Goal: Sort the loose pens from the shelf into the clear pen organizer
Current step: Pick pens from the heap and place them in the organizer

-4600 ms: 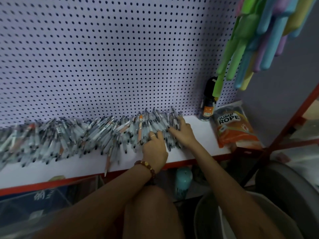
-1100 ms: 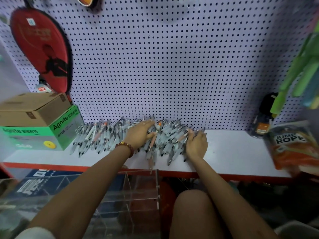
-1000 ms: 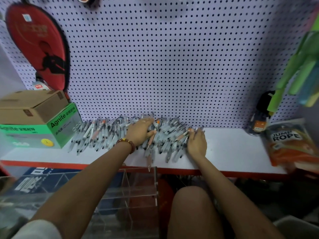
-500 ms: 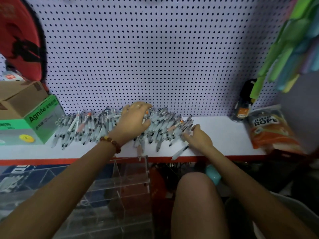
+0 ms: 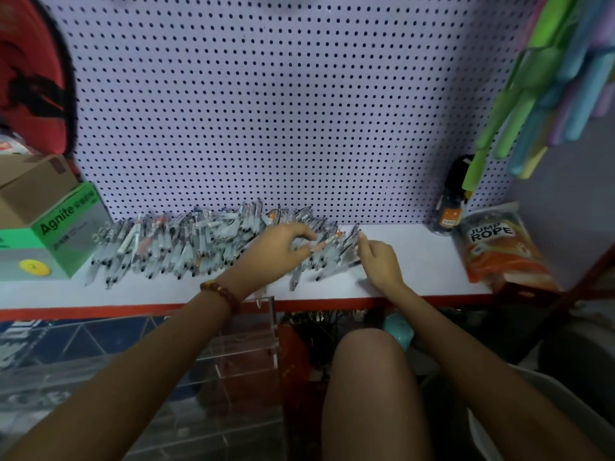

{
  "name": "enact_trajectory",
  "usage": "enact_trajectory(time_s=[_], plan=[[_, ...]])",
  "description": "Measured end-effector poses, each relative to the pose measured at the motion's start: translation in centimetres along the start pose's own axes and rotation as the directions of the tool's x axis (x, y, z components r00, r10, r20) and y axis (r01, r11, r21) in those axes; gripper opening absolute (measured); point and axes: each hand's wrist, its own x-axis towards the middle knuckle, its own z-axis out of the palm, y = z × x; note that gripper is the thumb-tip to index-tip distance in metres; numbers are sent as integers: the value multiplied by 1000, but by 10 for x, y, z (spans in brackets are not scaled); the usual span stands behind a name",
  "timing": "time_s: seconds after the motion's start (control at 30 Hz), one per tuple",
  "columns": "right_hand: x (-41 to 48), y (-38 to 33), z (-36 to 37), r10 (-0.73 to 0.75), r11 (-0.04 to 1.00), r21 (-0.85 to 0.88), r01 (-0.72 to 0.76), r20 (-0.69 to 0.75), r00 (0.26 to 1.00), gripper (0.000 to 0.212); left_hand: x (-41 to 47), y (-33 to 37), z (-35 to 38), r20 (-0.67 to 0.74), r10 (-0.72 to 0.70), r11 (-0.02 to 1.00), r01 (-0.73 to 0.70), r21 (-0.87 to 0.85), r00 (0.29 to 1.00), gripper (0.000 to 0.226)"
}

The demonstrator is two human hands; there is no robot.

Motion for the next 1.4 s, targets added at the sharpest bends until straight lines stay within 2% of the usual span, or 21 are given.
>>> enact_trajectory(time_s=[0.1,0.2,0.27,0.33,0.4,0.43,0.5,0.67,0.73,0.83,0.93,1.03,1.1,1.2,1.3,1.4], plan=[[8,-36,-13,-207,978,-28,206,-34,978,52,4,14,17,189,-47,997,58,-53,981,42],[15,-62,-16,-344,939,0,344,-23,939,44,7,19,33,216,-71,986,100,-130,974,32],[25,-55,-12,-240,963,107,245,-60,969,34,6,16,34,163,-83,986,105,-127,983,27],[37,-29,-9,76,981,181,-70,-25,997,32,1,11,29,105,-104,989,114,-94,989,30],[41,-1,-9,401,895,159,-416,119,908,45,-3,4,21,31,-108,990,110,-93,994,30],[41,9,-9,470,862,119,-493,176,865,51,-4,2,17,5,-108,989,108,-105,994,30],[40,14,-8,489,851,95,-516,214,846,56,-5,-1,11,-20,-100,984,96,-147,995,26],[46,10,2,400,909,2,-416,269,876,50,-10,-2,7,-46,-87,979,77,-191,995,19],[48,10,5,419,893,47,-449,282,863,43,-14,-1,5,-77,-87,975,69,-213,993,20],[52,6,4,500,815,171,-553,274,822,34,-20,-4,3,-108,-102,965,72,-253,989,22],[55,-2,1,519,745,318,-587,278,809,29,-24,-13,-2,-121,-106,955,67,-289,987,21],[53,-12,-8,482,760,385,-524,208,851,33,-25,-19,-6,-140,-142,951,96,-293,980,21],[49,-27,-15,417,787,432,-440,154,896,36,-27,-17,-10,-154,-187,926,121,-358,970,24],[41,-72,-23,167,807,539,-243,187,968,38,-26,-14,-16,-102,-284,806,180,-565,953,25],[29,-129,-20,-118,803,595,-47,235,965,31,-29,-12,-20,-72,-316,741,198,-642,946,25],[19,-167,-11,-257,808,577,122,158,954,28,-40,-7,-29,-82,-340,655,173,-735,937,28]])
